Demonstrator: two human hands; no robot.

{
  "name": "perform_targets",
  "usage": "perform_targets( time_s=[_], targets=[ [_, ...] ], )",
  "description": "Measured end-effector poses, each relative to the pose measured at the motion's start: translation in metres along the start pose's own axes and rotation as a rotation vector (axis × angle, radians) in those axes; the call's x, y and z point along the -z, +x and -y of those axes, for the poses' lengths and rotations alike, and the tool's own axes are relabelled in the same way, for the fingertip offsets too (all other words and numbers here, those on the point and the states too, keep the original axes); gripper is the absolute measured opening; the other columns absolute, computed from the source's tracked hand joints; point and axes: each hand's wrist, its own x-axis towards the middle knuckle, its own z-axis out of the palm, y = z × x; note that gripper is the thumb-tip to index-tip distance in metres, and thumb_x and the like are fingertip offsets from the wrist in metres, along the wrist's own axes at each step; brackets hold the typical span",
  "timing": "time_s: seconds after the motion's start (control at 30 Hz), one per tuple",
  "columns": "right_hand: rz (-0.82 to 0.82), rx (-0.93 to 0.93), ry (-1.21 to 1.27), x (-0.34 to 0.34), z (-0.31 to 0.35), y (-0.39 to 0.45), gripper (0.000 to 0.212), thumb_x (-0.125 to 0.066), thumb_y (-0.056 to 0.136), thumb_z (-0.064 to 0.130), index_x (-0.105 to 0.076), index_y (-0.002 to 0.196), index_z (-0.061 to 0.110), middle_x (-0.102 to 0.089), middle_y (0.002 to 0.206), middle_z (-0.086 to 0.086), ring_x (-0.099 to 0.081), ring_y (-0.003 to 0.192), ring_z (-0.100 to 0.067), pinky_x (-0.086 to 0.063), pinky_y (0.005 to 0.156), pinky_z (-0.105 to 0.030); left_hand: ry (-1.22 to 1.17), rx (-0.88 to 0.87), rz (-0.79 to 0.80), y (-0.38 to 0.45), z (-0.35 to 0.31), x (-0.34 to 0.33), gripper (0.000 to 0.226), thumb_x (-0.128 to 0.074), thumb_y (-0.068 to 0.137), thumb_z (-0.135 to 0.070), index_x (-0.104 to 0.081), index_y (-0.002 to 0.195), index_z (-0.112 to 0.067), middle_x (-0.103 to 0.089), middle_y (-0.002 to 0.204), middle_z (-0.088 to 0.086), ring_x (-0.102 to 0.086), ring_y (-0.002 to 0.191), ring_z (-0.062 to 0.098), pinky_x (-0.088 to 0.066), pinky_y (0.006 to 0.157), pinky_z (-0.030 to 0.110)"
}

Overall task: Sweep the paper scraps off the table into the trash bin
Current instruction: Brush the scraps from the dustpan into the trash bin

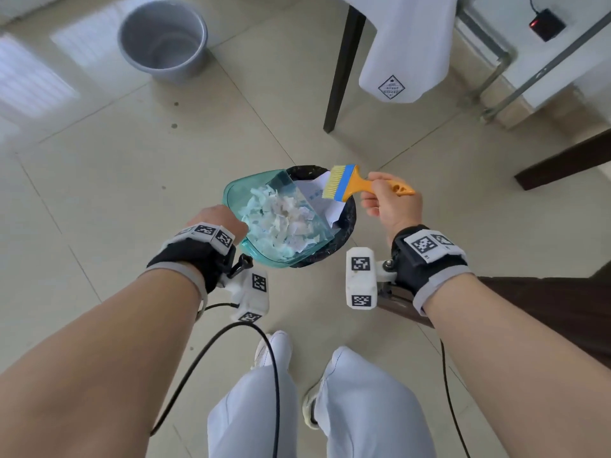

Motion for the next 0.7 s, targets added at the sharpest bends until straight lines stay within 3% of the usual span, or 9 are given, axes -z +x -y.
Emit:
perform_targets(
  time_s=[0.2, 0.33, 0.47, 0.53, 0.63, 0.7],
  targets=[
    [0.247, -0.106, -0.17, -0.001, -0.025, 0.017, 0.024, -0.054, 0.088, 0.0, -0.067, 0.107, 0.006, -0.063, 0.077, -0.016, -0.056, 0.059, -0.015, -0.049, 0.054, -0.017, 0.086, -0.041, -0.047, 0.03, -0.016, -0.014, 0.015, -0.057, 0.076, -0.016, -0.062, 0.064, -0.01, -0.072, 0.071, 0.006, -0.065, 0.06, 0.022, -0.044, 0.052, 0.02],
    [0.421, -0.181, -0.14, -0.014, -0.031, 0.019, 0.013, -0.056, 0.088, -0.002, -0.061, 0.091, 0.01, -0.066, 0.062, -0.008, -0.06, 0.048, -0.011, -0.048, 0.054, -0.021, 0.109, -0.05, -0.085, 0.036, -0.025, -0.016, 0.015, -0.06, 0.075, -0.016, -0.062, 0.06, -0.012, -0.069, 0.065, 0.004, -0.063, 0.056, 0.019, -0.043, 0.051, 0.017],
    [0.621, -0.246, -0.114, -0.035, -0.038, 0.017, 0.006, -0.064, 0.087, 0.004, -0.065, 0.09, 0.009, -0.071, 0.067, -0.007, -0.066, 0.057, -0.016, -0.056, 0.065, -0.026, 0.144, -0.063, -0.081, 0.034, -0.034, -0.016, 0.012, -0.061, 0.08, -0.018, -0.068, 0.077, -0.009, -0.072, 0.084, 0.008, -0.069, 0.079, 0.028, -0.054, 0.067, 0.031],
    [0.685, -0.252, -0.15, -0.048, -0.044, 0.016, 0.007, -0.066, 0.085, 0.003, -0.066, 0.089, 0.008, -0.071, 0.066, -0.007, -0.066, 0.054, -0.015, -0.055, 0.059, -0.024, 0.141, -0.08, -0.077, 0.034, -0.036, -0.014, 0.015, -0.06, 0.08, -0.021, -0.067, 0.075, -0.009, -0.072, 0.083, 0.007, -0.069, 0.079, 0.027, -0.049, 0.063, 0.027],
    [0.593, -0.196, -0.234, -0.061, -0.052, 0.021, 0.014, -0.062, 0.084, -0.004, -0.065, 0.083, 0.01, -0.065, 0.064, -0.012, -0.06, 0.046, -0.014, -0.045, 0.046, -0.02, 0.142, -0.085, -0.056, 0.034, -0.038, -0.013, 0.014, -0.059, 0.082, -0.019, -0.065, 0.074, -0.01, -0.073, 0.086, 0.006, -0.069, 0.08, 0.026, -0.05, 0.063, 0.027],
    [0.448, -0.121, -0.345, -0.059, -0.056, 0.032, 0.017, -0.058, 0.082, -0.002, -0.065, 0.079, 0.014, -0.064, 0.068, -0.013, -0.057, 0.053, -0.019, -0.045, 0.052, -0.024, 0.137, -0.053, -0.058, 0.035, -0.035, -0.012, 0.014, -0.059, 0.085, -0.019, -0.067, 0.079, -0.009, -0.072, 0.09, 0.008, -0.069, 0.086, 0.028, -0.054, 0.073, 0.031]
  ],
)
